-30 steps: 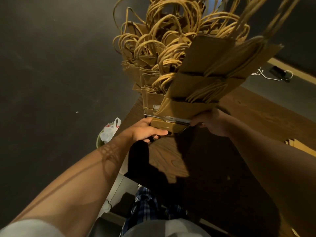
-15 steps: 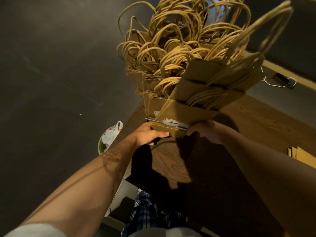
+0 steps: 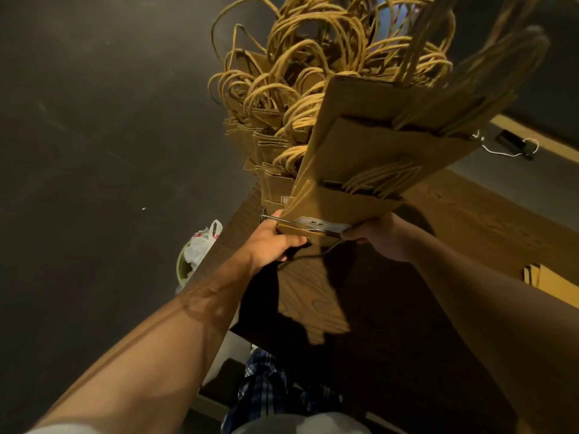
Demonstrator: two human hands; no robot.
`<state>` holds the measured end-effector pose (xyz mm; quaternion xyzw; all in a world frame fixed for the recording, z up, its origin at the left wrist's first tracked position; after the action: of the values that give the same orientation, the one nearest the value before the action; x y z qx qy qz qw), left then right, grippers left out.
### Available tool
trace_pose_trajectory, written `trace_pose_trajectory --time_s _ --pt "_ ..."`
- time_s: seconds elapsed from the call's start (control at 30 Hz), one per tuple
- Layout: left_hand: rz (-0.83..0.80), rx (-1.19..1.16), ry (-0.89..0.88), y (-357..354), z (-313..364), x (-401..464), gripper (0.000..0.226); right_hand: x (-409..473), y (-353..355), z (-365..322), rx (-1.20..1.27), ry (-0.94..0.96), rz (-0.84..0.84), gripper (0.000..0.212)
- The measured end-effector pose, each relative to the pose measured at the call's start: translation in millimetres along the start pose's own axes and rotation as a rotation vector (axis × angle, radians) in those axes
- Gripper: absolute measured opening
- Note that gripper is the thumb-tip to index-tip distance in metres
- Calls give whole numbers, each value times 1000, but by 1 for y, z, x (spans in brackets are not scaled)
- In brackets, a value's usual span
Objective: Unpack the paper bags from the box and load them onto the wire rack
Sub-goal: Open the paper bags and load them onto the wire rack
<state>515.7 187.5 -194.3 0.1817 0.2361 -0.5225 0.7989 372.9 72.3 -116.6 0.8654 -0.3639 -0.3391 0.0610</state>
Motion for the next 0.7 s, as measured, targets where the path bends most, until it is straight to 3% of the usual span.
trace_pose_trajectory --time_s 0.2,0.33,0.47,0.6,0.7 --pt "42 -56 34 5 -6 -4 24 3 -21 12 -132 -16 -82 42" --pt "151 -22 44 9 -7 -1 19 -4 -28 9 -37 79 -29 47" --pt "221 159 96 16 -10 4 25 -8 -10 13 26 231 149 38" --pt "220 382 122 23 -2 3 45 -2 -17 10 -97 186 121 34" --pt "229 595 61 35 13 -9 43 1 -23 9 -141 118 39 30"
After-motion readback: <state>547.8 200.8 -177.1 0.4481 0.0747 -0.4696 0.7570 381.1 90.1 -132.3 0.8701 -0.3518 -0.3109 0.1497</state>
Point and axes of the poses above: each hand's wrist, its own x-axis towards the middle knuckle, its own y-axis out of the back of the hand, z = x × y, the point moved 9 cm from there along x, towards the middle knuckle, and after that the axes turned 7 degrees about z, right-handed, at the moved point
